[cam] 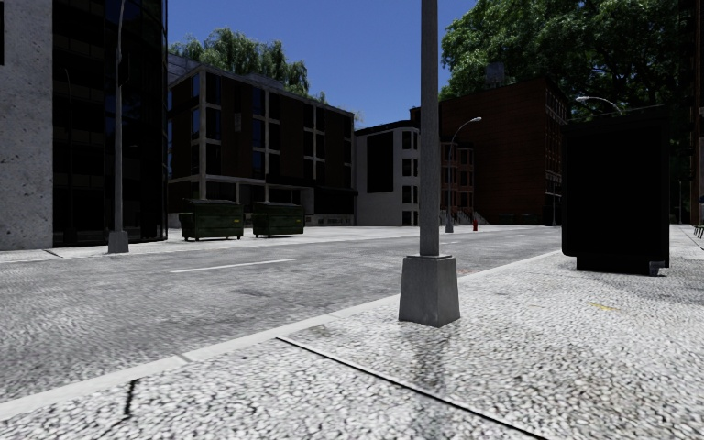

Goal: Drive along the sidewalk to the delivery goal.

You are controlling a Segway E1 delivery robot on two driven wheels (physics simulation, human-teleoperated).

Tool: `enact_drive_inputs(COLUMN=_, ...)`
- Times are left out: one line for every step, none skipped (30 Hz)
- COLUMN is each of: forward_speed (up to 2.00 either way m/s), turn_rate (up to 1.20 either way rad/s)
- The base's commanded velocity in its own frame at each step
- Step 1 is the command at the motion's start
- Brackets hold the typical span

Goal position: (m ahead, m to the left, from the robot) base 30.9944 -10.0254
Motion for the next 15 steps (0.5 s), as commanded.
enact_drive_inputs(forward_speed=0.0, turn_rate=0.0)
enact_drive_inputs(forward_speed=0.0, turn_rate=0.0)
enact_drive_inputs(forward_speed=0.0, turn_rate=0.0)
enact_drive_inputs(forward_speed=0.0, turn_rate=0.0)
enact_drive_inputs(forward_speed=0.0, turn_rate=0.0)
enact_drive_inputs(forward_speed=0.0, turn_rate=0.0)
enact_drive_inputs(forward_speed=0.0, turn_rate=0.0)
enact_drive_inputs(forward_speed=0.0, turn_rate=0.0)
enact_drive_inputs(forward_speed=0.0, turn_rate=0.0)
enact_drive_inputs(forward_speed=0.0, turn_rate=0.0)
enact_drive_inputs(forward_speed=0.0, turn_rate=0.0)
enact_drive_inputs(forward_speed=0.0, turn_rate=0.0)
enact_drive_inputs(forward_speed=0.0, turn_rate=0.0)
enact_drive_inputs(forward_speed=0.0, turn_rate=0.0)
enact_drive_inputs(forward_speed=0.0, turn_rate=0.0)
